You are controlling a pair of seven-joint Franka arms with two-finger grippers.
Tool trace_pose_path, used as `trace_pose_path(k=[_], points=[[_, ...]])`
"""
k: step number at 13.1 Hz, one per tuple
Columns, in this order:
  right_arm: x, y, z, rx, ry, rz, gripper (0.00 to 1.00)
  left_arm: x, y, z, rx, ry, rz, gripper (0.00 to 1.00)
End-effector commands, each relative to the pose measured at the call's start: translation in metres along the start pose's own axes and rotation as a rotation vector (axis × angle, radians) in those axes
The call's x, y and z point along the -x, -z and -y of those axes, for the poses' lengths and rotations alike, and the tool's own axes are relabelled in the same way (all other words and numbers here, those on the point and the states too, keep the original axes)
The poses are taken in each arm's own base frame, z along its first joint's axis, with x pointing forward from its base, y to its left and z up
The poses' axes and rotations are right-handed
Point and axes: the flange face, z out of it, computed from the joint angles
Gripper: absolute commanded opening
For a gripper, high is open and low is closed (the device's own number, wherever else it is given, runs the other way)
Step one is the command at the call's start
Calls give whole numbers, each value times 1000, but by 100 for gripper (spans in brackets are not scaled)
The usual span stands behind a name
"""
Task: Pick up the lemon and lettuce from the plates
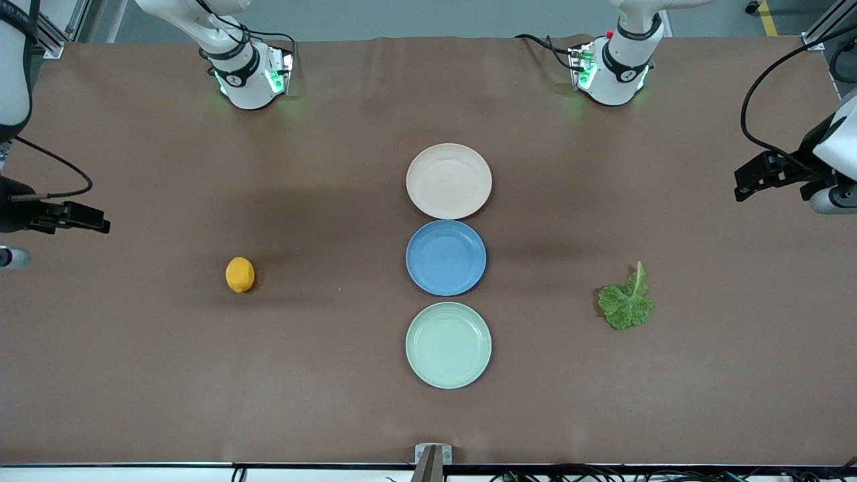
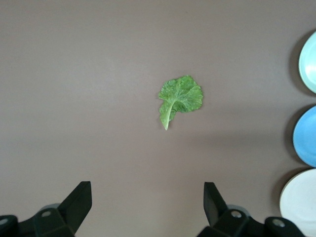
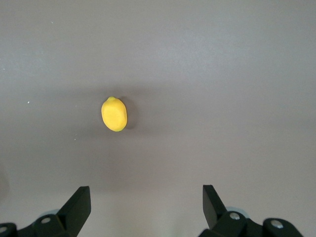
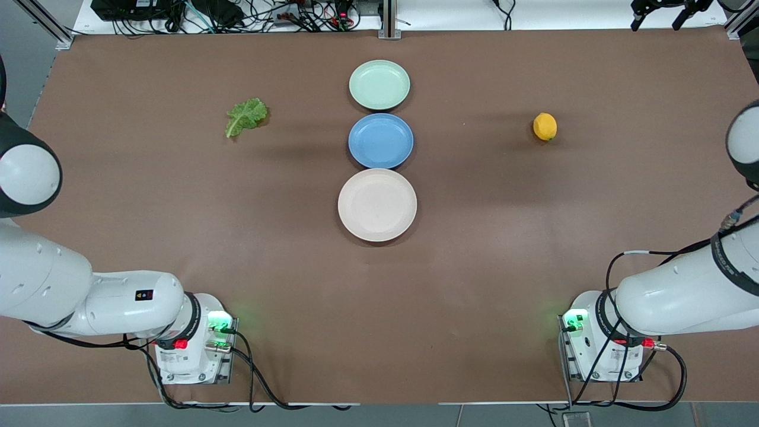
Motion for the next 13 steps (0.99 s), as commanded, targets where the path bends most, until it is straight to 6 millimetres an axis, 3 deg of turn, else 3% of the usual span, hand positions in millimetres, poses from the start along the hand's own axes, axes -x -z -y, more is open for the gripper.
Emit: trace_pose_path(k=[1,3,6,13], points=[[20,2,-1,-10,-5,-18,100,14,12,-6,13,30,21,100],[25,7,-1,-11,-6,-23,100,15,14,-6,16,29,20,100],[31,11,-1,-14,-3,-26,100,31,24,-8,38,34,12,100],[55,21,-3,-1,-2,-45,100,64,24,-18,30,18,53,100]])
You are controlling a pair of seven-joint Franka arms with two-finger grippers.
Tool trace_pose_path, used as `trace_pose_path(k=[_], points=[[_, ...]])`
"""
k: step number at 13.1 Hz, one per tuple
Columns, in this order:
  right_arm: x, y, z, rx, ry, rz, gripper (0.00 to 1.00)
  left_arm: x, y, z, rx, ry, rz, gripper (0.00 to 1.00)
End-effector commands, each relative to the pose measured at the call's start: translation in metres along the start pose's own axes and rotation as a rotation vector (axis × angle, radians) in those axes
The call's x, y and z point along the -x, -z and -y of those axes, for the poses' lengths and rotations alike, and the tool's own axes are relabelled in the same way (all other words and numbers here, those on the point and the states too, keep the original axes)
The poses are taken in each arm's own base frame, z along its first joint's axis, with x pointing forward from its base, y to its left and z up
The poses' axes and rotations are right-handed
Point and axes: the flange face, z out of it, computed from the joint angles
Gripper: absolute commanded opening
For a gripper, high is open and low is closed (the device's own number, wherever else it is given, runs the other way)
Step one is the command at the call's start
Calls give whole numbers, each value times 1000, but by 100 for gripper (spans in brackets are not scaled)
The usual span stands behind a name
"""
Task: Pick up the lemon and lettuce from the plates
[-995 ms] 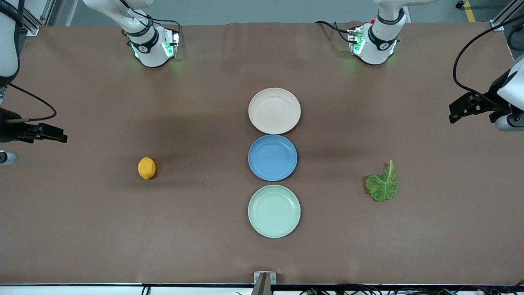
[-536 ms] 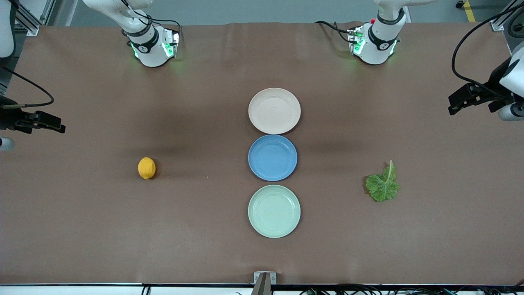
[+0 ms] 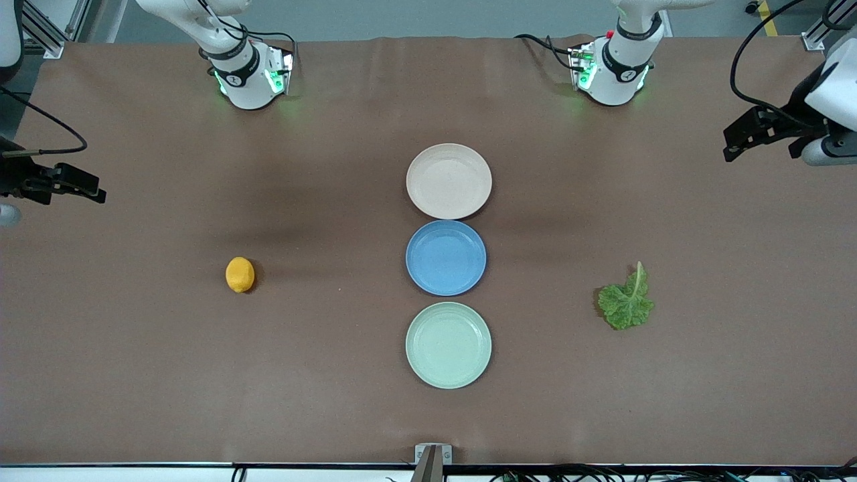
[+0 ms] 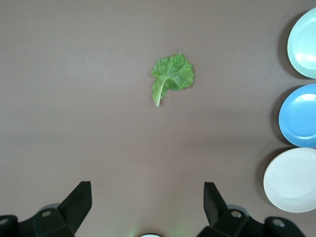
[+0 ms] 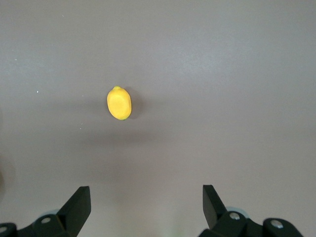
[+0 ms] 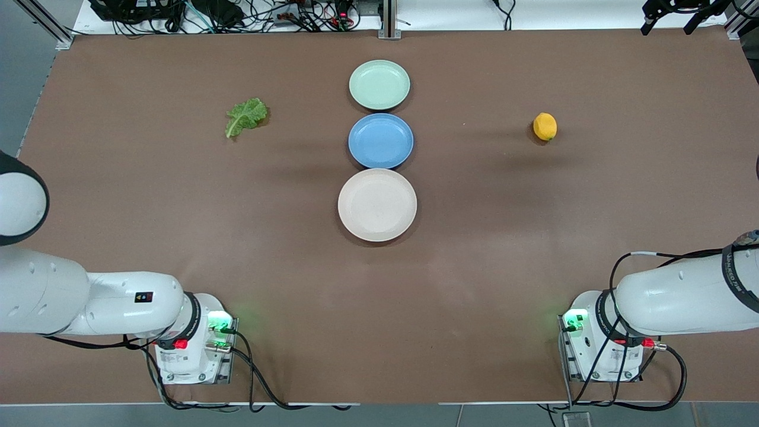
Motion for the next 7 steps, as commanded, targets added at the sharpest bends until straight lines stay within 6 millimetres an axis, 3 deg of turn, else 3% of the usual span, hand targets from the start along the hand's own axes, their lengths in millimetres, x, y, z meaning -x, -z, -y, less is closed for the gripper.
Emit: trace_pose_path(k=[1,7], points=[[12,-1,-4,7,-11,-11,100,20,-1,0,23,15,14,100],[21,8,4,7,2,-18,100,23,3,6,14,-7,4,100]])
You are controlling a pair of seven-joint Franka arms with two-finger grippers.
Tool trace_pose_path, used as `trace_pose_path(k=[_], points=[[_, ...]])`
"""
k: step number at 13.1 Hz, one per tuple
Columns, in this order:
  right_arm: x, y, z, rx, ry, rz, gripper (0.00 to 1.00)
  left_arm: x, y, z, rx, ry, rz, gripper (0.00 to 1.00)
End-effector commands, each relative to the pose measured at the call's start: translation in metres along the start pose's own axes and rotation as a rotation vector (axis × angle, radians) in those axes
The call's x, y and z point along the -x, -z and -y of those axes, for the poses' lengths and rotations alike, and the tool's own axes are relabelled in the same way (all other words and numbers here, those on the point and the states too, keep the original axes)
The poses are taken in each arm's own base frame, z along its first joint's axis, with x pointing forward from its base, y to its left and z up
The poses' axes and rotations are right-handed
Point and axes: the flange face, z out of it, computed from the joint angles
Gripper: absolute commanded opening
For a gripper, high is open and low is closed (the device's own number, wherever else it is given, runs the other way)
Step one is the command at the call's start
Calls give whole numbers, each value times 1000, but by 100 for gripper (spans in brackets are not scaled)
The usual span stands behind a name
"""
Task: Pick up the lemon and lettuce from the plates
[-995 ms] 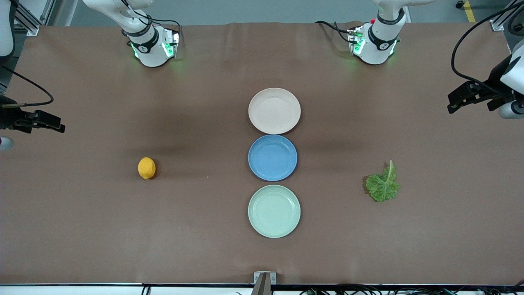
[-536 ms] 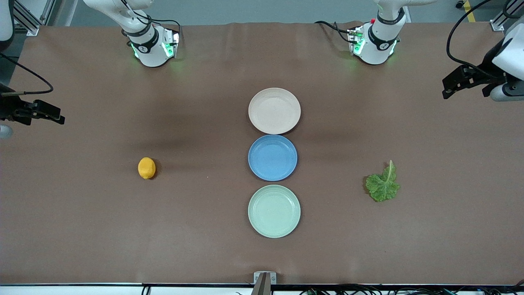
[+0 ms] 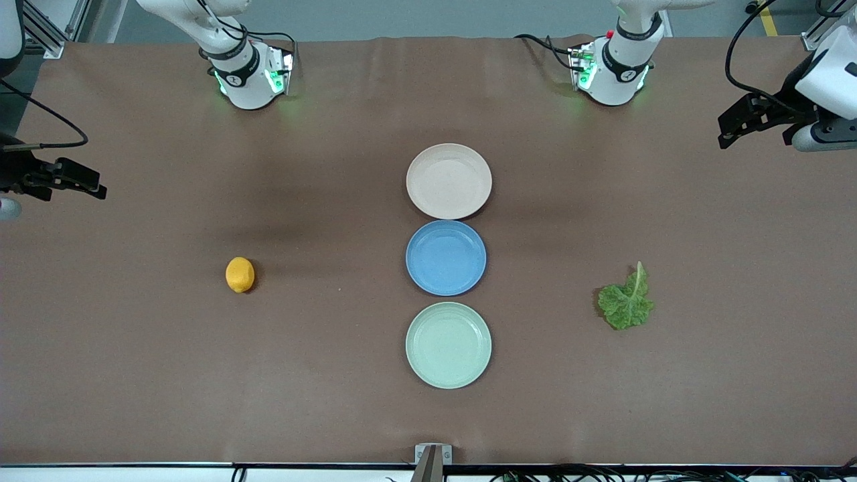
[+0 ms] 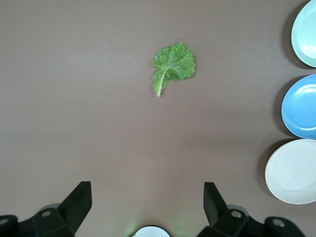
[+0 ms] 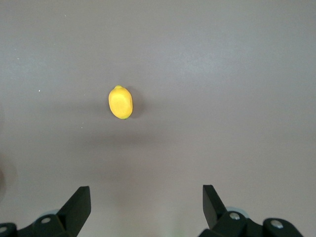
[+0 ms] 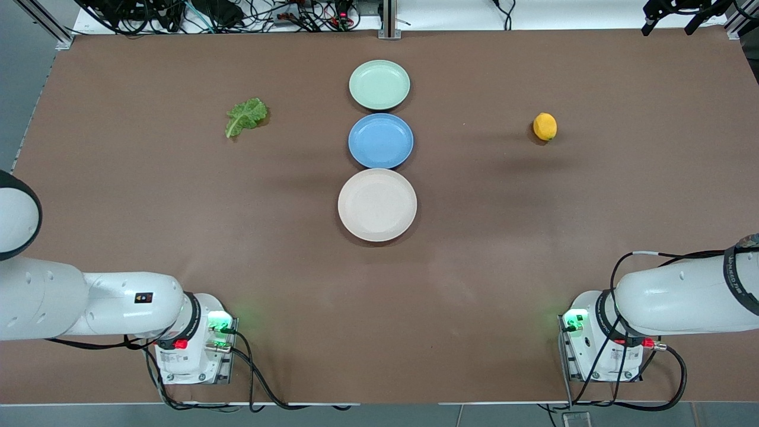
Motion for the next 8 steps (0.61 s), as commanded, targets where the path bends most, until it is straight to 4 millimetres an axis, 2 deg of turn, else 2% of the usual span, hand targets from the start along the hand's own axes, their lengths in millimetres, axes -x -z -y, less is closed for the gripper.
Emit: trace_pose_path(k=[1,3,8], points=[[22,16,2,9,-3,-28,100,7,3,4,17,-13,-7,100],[30,26,-1,7,-7,-36,100,5,1,4,17,-13,-6,100],[27,20,5,8,3,-31,100,4,0,3,26,-17,-3,100]])
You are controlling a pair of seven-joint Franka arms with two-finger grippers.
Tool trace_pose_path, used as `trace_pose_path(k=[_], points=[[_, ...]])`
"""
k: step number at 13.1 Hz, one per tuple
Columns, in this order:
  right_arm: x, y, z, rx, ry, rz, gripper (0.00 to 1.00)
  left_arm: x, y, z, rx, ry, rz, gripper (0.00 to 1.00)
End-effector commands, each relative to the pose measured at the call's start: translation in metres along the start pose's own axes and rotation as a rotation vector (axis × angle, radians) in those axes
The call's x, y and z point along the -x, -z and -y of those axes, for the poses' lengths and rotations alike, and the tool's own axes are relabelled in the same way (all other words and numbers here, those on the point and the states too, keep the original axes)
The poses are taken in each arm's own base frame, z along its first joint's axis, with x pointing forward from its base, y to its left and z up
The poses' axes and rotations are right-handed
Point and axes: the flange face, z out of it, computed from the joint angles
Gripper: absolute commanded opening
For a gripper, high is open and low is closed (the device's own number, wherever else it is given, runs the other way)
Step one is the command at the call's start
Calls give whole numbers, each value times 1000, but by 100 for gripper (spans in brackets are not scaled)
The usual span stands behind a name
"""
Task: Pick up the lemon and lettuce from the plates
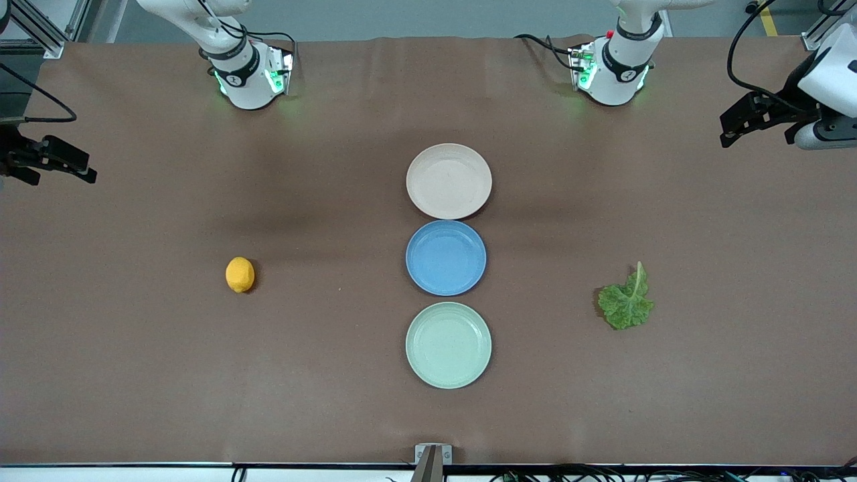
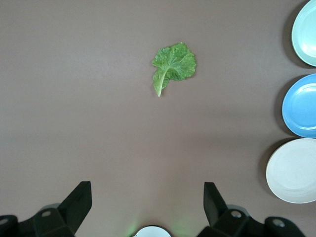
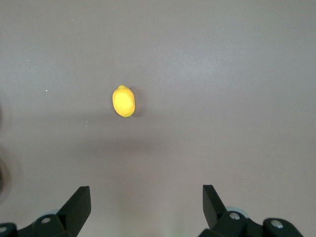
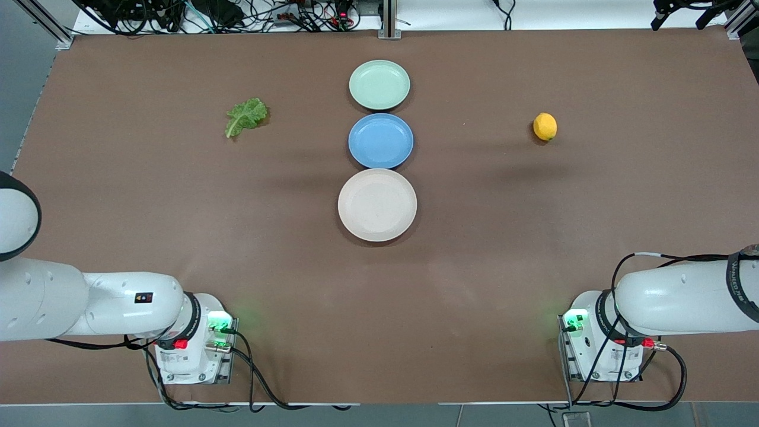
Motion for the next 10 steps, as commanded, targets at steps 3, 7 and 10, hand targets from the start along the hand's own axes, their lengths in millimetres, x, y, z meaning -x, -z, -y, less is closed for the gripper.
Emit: trace_pose_path(k=[3,7,10], points=[[13,0,6,7,4,-1,100,3,3,2,27,-13,-8,100],[20,-3,8,6,9,-5,100,3,5,3,30,-43,-10,100],[20,-2,8,8,11,-6,100,3,5,10,50,-47,-10,100]])
